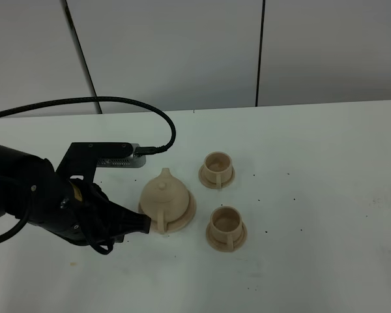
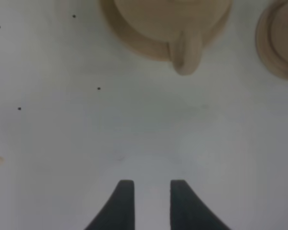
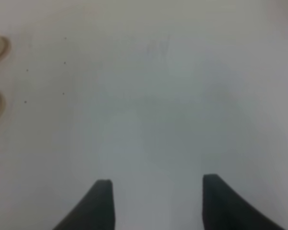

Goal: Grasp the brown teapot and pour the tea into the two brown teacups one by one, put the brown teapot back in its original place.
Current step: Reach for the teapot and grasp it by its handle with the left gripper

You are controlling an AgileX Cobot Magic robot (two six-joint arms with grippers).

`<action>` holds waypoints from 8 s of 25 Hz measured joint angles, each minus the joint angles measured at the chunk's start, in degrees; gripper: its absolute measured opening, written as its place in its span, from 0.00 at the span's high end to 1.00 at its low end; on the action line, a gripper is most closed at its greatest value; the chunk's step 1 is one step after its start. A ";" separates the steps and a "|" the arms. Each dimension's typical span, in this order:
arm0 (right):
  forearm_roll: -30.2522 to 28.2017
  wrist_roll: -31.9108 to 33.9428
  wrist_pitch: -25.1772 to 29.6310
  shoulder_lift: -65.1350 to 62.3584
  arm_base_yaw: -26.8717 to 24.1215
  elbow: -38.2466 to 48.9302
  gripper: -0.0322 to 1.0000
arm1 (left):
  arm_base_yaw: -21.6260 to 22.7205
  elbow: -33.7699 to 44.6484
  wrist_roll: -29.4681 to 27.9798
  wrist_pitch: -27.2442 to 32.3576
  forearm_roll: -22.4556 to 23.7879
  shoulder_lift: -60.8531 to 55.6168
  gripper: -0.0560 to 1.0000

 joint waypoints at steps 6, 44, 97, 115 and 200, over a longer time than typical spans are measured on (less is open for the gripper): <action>0.00 0.00 0.00 0.00 0.00 0.00 0.57 | 0.00 0.00 1.36 -0.36 -5.39 0.00 0.71; 0.06 0.00 0.00 0.00 0.00 0.00 0.57 | 0.00 -27.20 -5.00 19.90 -2.42 20.82 0.62; 0.11 0.00 0.00 0.00 0.00 0.00 0.57 | 0.00 -27.20 -6.12 14.23 -1.46 20.97 0.59; 0.11 0.00 0.00 0.00 0.00 0.00 0.57 | 0.00 -27.20 -7.56 15.46 -2.08 25.11 0.59; 0.16 0.00 0.00 0.00 0.00 0.00 0.57 | 0.00 -27.24 -6.35 6.83 -3.66 30.41 0.73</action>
